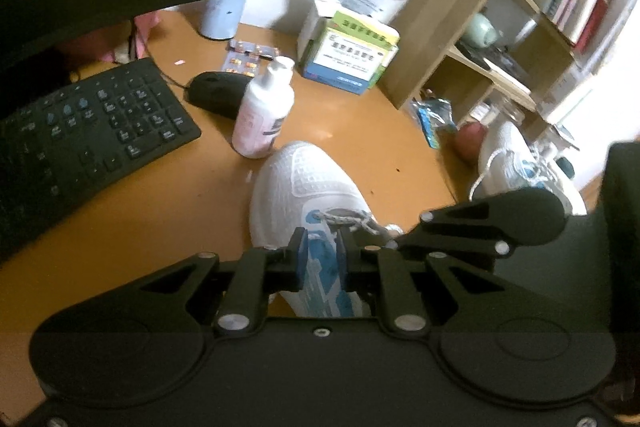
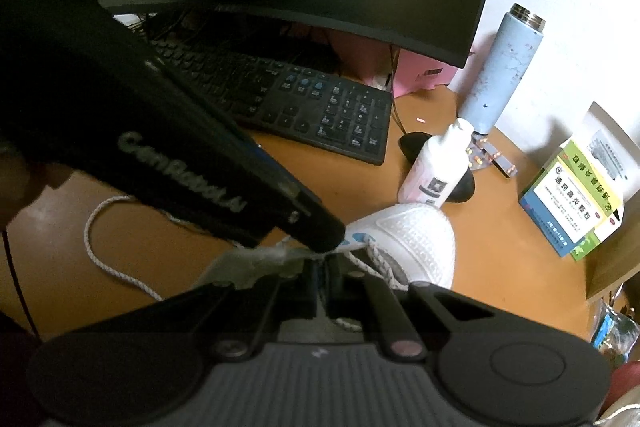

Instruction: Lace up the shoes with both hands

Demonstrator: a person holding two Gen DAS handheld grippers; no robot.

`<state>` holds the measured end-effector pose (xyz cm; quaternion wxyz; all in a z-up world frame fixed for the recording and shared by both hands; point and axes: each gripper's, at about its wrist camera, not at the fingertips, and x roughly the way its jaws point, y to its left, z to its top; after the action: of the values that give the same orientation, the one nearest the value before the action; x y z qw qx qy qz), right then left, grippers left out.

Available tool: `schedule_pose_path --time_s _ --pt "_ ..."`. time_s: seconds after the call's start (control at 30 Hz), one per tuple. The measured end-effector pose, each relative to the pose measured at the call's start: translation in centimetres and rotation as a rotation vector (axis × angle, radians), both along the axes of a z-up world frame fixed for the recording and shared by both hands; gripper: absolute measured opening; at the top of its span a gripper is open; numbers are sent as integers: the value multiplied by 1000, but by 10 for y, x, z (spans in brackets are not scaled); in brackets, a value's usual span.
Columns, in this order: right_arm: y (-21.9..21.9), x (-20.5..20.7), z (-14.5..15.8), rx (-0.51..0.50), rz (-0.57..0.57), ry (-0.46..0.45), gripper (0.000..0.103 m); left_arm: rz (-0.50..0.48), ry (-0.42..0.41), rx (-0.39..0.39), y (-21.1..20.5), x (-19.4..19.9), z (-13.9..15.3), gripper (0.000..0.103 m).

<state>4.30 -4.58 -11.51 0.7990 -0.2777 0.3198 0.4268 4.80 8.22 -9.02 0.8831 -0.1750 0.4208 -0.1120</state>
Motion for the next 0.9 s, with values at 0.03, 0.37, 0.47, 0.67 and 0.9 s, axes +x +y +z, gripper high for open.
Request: schedule_pose_path --time_s 0.03,0.37,0.47,0.67,0.9 --pt "0 0 0 2 -1 -1 4 4 3 -9 0 1 -1 13" --pt "-3 -6 0 26 -28 -35 9 22 -9 -45 -13 -6 7 0" --pt "-6 -12 4 12 -61 -92 35 29 -28 -18 -8 -11 12 0" --pt "-21 -24 6 -11 -101 -168 39 72 -58 29 15 -25 24 0" --pt "-35 -24 8 -22 -193 -196 39 146 -55 81 48 -56 35 0"
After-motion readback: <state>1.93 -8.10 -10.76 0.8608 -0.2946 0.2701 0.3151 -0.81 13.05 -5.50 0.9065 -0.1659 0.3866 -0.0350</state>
